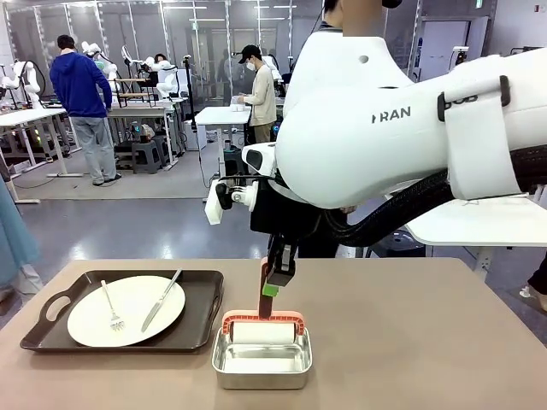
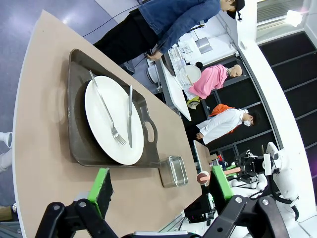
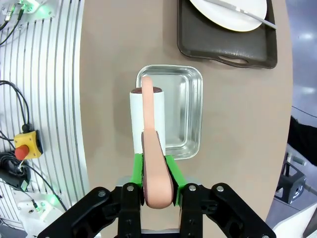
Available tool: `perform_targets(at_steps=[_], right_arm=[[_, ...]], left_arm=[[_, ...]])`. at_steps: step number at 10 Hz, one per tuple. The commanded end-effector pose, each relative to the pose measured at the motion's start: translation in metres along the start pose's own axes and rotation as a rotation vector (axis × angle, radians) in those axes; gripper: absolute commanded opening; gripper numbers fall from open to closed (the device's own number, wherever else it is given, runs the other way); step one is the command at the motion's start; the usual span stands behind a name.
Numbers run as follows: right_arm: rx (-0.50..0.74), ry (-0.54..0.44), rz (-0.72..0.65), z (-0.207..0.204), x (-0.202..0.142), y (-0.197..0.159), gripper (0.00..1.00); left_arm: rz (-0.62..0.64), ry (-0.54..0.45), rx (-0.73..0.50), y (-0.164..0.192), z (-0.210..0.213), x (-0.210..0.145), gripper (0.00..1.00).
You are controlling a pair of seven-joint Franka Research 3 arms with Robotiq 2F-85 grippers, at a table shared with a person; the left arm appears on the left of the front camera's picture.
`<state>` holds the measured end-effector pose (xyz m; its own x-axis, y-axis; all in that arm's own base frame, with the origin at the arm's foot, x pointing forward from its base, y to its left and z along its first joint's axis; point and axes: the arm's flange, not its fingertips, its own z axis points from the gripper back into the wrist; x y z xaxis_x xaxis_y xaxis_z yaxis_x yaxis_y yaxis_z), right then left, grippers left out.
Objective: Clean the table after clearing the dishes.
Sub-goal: Place the Lint Roller back on top of the Airtight Container.
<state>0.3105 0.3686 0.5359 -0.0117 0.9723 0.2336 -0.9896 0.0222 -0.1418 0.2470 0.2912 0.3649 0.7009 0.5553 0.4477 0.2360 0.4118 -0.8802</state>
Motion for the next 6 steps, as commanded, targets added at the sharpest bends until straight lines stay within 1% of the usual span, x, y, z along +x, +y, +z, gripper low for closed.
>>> perform_targets(at_steps=[1,3,4,6], right_arm=[[0.007,-0.002,-0.008,0.002,0.001,0.003,0.22],[0.0,0.0,0.0,0.0,0.0,0.0,0.22],[0.009,-0.004,-0.012,-0.012,0.005,-0.021,0.22],[0.037,0.036,-0.028,-0.031,0.016,-0.043,0.22]], left_arm=[[-0.005,-0.001,-0.002,-0.001,0.002,0.0,1.0],[-0.005,-0.001,-0.002,-0.001,0.002,0.0,1.0],[-0.005,-0.001,-0.002,-0.001,0.002,0.0,1.0],[-0.005,-0.001,-0.002,-0.001,0.002,0.0,1.0]])
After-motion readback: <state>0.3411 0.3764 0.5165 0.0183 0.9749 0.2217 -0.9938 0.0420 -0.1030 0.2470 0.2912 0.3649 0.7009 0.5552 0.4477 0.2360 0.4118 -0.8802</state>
